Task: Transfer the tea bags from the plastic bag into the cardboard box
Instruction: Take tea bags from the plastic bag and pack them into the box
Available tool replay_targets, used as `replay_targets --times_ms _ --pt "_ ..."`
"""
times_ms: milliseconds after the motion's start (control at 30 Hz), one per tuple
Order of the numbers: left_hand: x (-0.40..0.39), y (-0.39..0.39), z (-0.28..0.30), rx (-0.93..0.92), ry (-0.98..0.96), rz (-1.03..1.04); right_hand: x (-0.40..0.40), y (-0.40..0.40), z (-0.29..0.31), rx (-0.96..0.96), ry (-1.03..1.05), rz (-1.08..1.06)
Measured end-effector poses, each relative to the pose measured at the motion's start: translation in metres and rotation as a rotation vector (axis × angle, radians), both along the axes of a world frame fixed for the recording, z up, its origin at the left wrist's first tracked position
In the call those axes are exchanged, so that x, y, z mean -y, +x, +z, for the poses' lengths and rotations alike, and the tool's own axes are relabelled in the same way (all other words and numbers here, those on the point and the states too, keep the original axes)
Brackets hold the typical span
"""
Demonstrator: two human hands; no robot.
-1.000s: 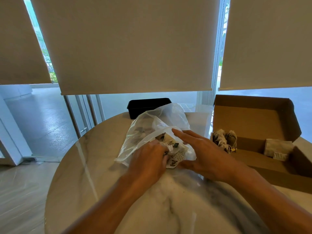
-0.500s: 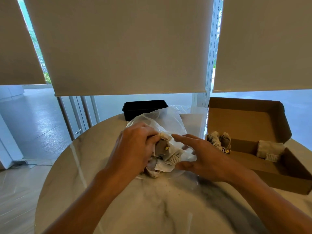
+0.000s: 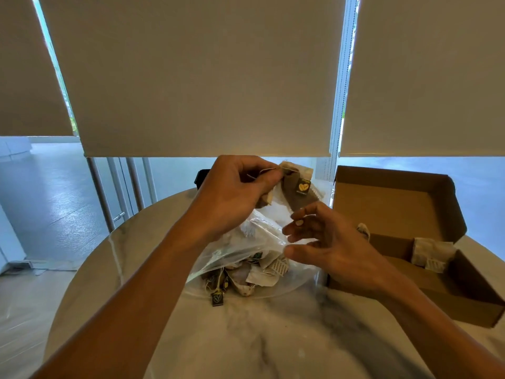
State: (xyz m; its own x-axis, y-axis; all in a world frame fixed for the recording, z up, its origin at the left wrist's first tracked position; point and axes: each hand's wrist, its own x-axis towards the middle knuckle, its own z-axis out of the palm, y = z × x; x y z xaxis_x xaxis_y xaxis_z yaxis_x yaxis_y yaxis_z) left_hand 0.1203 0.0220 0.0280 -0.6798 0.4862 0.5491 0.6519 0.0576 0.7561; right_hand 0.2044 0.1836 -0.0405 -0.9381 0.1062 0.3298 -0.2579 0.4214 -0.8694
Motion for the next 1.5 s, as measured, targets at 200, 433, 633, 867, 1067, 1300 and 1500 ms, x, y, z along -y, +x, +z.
replay_targets --times_ms 200,433,633,867,1067,1300,1500 --pt "-0.007 -0.005 -0.015 0.158 0.083 -0.063 -0.003 0.001 0.004 -0.070 -0.150 -0.060" --pt "-0.013 -0.009 -0.043 0.364 0.165 -0.063 0.000 0.000 0.004 -0.102 -0.168 -0.231" --pt "-0.012 -0.013 -0.055 0.604 0.254 -0.062 0.001 -0.001 0.003 -0.043 -0.220 -0.236" --pt "-0.011 -0.015 -0.055 0.752 0.364 -0.048 -0.002 0.002 0.005 -0.038 -0.374 -0.268" --pt "-0.004 -0.016 -0.058 0.996 0.530 -0.175 -0.008 0.006 0.009 -0.025 -0.542 -0.226" --pt "-0.005 -0.013 -0.058 1.075 0.494 -0.270 -0.001 0.003 0.005 0.007 -0.582 -0.173" --pt "-0.008 -0.012 -0.060 0.936 0.264 -0.286 0.005 0.001 0.003 -0.003 -0.549 -0.204"
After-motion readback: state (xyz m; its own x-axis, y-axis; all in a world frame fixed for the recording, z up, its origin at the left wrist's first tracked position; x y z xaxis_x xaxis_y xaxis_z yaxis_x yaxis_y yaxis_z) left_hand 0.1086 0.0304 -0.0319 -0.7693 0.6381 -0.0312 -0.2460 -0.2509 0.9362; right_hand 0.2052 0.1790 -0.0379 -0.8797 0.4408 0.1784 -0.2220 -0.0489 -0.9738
